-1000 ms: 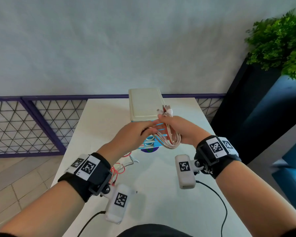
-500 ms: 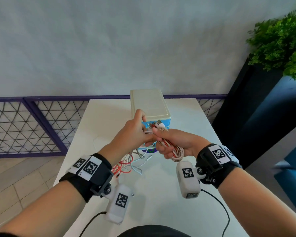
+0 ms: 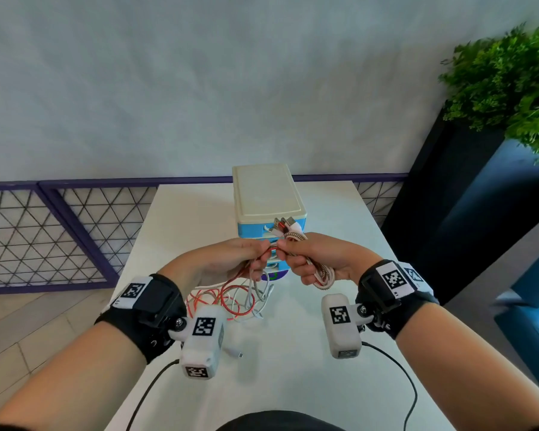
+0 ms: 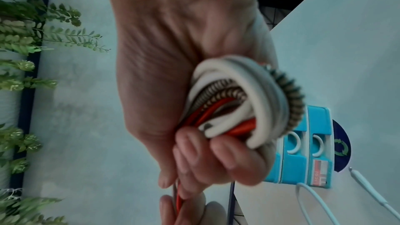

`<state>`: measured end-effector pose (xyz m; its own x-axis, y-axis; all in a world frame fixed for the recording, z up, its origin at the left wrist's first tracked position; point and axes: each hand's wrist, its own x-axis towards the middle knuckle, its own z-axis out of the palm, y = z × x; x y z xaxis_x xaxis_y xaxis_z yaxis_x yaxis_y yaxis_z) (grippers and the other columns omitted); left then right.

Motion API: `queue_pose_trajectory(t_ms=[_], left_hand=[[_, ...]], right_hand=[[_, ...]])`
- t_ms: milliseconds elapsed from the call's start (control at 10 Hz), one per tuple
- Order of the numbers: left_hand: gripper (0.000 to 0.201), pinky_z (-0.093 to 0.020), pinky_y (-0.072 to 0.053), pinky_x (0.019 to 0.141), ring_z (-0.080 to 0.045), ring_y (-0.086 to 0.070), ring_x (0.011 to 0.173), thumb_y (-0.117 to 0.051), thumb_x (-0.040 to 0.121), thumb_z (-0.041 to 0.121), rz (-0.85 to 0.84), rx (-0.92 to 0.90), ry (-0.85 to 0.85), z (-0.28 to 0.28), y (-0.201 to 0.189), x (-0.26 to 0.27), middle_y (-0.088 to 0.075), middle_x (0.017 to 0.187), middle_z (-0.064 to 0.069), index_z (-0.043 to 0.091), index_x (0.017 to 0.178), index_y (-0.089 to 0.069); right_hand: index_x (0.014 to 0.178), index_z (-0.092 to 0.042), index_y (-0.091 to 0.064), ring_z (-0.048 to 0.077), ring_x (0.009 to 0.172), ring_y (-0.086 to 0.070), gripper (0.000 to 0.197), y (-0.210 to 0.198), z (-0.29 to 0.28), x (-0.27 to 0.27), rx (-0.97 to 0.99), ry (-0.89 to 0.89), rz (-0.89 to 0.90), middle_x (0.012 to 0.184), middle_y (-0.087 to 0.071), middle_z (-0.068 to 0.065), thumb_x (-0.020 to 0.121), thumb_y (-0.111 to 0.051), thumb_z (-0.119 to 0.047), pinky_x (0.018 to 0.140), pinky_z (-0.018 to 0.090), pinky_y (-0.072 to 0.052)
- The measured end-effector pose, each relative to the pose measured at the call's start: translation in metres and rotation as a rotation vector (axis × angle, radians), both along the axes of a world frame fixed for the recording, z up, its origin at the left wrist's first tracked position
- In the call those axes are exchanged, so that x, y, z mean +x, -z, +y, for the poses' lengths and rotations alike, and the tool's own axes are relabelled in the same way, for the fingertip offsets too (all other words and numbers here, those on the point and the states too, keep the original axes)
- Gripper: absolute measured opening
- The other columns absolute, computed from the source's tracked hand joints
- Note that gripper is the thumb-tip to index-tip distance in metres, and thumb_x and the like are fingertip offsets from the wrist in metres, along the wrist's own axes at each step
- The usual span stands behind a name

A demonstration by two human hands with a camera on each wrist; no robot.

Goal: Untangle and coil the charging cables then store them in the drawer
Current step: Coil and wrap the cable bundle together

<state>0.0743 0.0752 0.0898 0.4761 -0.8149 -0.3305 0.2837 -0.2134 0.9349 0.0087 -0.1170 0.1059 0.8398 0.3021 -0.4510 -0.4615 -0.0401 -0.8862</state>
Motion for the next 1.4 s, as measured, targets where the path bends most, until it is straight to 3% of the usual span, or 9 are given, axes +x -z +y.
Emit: queue_pose_trajectory(t_ms=[100,200,300,500,700,800,1000,1100,1400], left_hand=[[0.031,-0.020,-0.046,0.060,-0.011,-0.043,0.053,-0.045,0.086,0.042,0.098,-0.063,-0.048,0.001,0.000,-0.004,-0.043,0.055,0.005,0.013,0.078,-0.050],[0.041,-0.031,-0.045,0.085,-0.015,-0.059,0.065,-0.035,0.089,0.049,0.149,-0.035,0.031,0.009,0.004,-0.006,-0.051,0.056,0.003,0.011,0.078,-0.048],[0.037,-0.038,-0.041,0.103,-0.013,-0.050,0.056,-0.033,0.096,0.045,0.140,-0.053,0.055,0.012,0.005,-0.011,-0.040,0.053,0.006,0.015,0.074,-0.040],[0.034,-0.026,-0.047,0.057,-0.009,-0.036,0.049,-0.030,0.102,0.033,-0.413,0.135,-0.185,-0.018,-0.001,-0.022,-0.035,0.060,0.005,0.017,0.074,-0.039],[0.028,-0.030,-0.044,0.066,-0.020,-0.056,0.078,-0.027,0.102,0.037,-1.016,0.398,-0.214,-0.040,-0.003,-0.042,-0.059,0.083,0.000,0.019,0.091,-0.046],[0.021,-0.044,-0.051,0.079,-0.028,-0.060,0.091,-0.029,0.100,0.036,-1.124,0.479,-0.171,-0.046,0.001,-0.045,-0.063,0.103,-0.006,0.022,0.109,-0.042],[0.031,-0.036,-0.042,0.069,-0.031,-0.058,0.089,-0.042,0.095,0.014,-1.299,0.784,-0.025,-0.055,-0.016,-0.050,-0.060,0.104,-0.012,0.007,0.124,-0.039],[0.023,-0.037,-0.036,0.067,-0.033,-0.060,0.092,-0.040,0.094,0.007,-1.407,0.785,0.018,-0.055,-0.025,-0.059,-0.063,0.101,-0.014,0.001,0.111,-0.054],[0.039,-0.031,-0.039,0.060,-0.023,-0.054,0.069,-0.028,0.101,0.038,-1.178,0.610,-0.119,-0.059,-0.024,-0.051,-0.058,0.083,-0.006,0.009,0.115,-0.050]], right_hand=[[0.079,-0.015,-0.053,0.006,0.039,-0.031,0.028,-0.002,0.001,0.003,-0.015,0.025,-0.077,0.052,-0.036,-0.006,0.099,-0.049,-0.033,0.043,0.018,-0.031],[0.078,-0.014,-0.051,0.005,0.037,-0.032,0.029,-0.004,-0.005,0.008,0.032,0.129,-0.140,0.051,-0.035,-0.006,0.100,-0.046,-0.032,0.040,0.018,-0.032],[0.079,-0.013,-0.052,0.005,0.037,-0.033,0.029,-0.004,-0.013,0.011,0.060,0.202,-0.152,0.052,-0.034,-0.006,0.100,-0.046,-0.033,0.038,0.018,-0.034],[0.081,-0.015,-0.048,0.009,0.044,-0.035,0.044,0.006,-0.007,0.016,-0.015,0.358,-0.143,0.056,-0.033,-0.004,0.090,-0.050,-0.058,0.047,0.023,-0.037],[0.076,-0.014,-0.059,0.014,0.049,-0.044,0.072,0.008,0.006,0.019,0.198,0.406,-0.094,0.065,-0.047,0.005,0.082,-0.028,-0.079,0.052,0.025,-0.041],[0.073,-0.017,-0.068,0.010,0.043,-0.044,0.076,0.003,0.010,0.016,0.247,0.401,-0.074,0.055,-0.057,-0.001,0.082,-0.024,-0.079,0.047,0.020,-0.039],[0.088,-0.013,-0.051,0.013,0.050,-0.046,0.061,0.008,0.016,0.015,0.124,0.372,-0.052,0.060,-0.044,0.001,0.062,-0.076,-0.063,0.050,0.023,-0.041],[0.081,-0.012,-0.056,0.015,0.058,-0.059,0.029,0.012,0.019,0.016,0.078,0.396,-0.105,0.066,-0.057,0.004,0.079,-0.076,-0.033,0.052,0.022,-0.048],[0.072,-0.016,-0.054,0.014,0.057,-0.048,0.035,0.004,0.016,0.028,0.028,0.592,-0.256,0.064,-0.052,-0.001,0.093,-0.056,-0.043,0.053,0.026,-0.040]])
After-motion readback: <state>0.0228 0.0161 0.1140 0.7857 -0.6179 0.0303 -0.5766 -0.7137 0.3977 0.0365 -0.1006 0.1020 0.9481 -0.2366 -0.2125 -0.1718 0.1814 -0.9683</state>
